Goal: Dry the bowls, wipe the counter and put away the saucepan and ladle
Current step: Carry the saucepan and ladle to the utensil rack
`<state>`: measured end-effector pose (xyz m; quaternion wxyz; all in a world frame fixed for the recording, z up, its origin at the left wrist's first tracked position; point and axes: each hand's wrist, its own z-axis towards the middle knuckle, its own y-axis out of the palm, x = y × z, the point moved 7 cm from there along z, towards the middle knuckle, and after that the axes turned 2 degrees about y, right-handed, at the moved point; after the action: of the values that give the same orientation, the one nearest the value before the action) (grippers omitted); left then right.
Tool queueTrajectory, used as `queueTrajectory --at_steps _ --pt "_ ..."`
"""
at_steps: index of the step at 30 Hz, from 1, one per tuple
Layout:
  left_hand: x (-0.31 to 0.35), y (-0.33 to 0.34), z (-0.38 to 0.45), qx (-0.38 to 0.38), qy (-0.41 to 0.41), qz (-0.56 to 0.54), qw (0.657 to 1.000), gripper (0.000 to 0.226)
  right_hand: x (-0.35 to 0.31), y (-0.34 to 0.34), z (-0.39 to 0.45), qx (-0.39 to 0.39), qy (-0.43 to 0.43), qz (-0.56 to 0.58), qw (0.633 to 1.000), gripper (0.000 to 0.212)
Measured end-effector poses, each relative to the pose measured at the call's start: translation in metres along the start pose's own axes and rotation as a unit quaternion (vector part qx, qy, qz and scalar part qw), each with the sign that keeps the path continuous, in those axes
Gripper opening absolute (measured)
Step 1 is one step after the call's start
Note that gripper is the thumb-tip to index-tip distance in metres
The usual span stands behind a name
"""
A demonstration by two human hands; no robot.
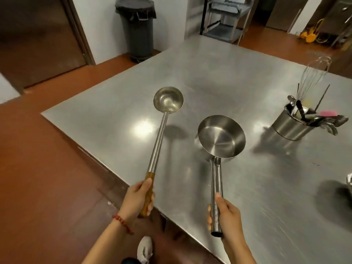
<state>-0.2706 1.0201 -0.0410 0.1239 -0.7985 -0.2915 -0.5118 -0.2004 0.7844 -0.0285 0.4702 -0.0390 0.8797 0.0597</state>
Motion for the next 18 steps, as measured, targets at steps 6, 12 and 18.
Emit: queueTrajectory --at_steps 6,12,18 --pt "0.017 -0.078 -0.024 0.095 0.03 -0.015 0.995 0.03 0.004 0.078 -0.004 -0.092 0.005 -0.035 0.995 0.031" --pt "0.03 -0.18 -0.025 0.182 0.044 -0.069 0.98 0.026 0.018 0.191 -0.008 -0.19 0.003 -0.082 0.978 0.029" --pt "0.048 -0.306 -0.01 0.253 0.055 -0.093 0.962 0.026 0.039 0.338 -0.014 -0.256 0.019 -0.102 0.961 0.03"
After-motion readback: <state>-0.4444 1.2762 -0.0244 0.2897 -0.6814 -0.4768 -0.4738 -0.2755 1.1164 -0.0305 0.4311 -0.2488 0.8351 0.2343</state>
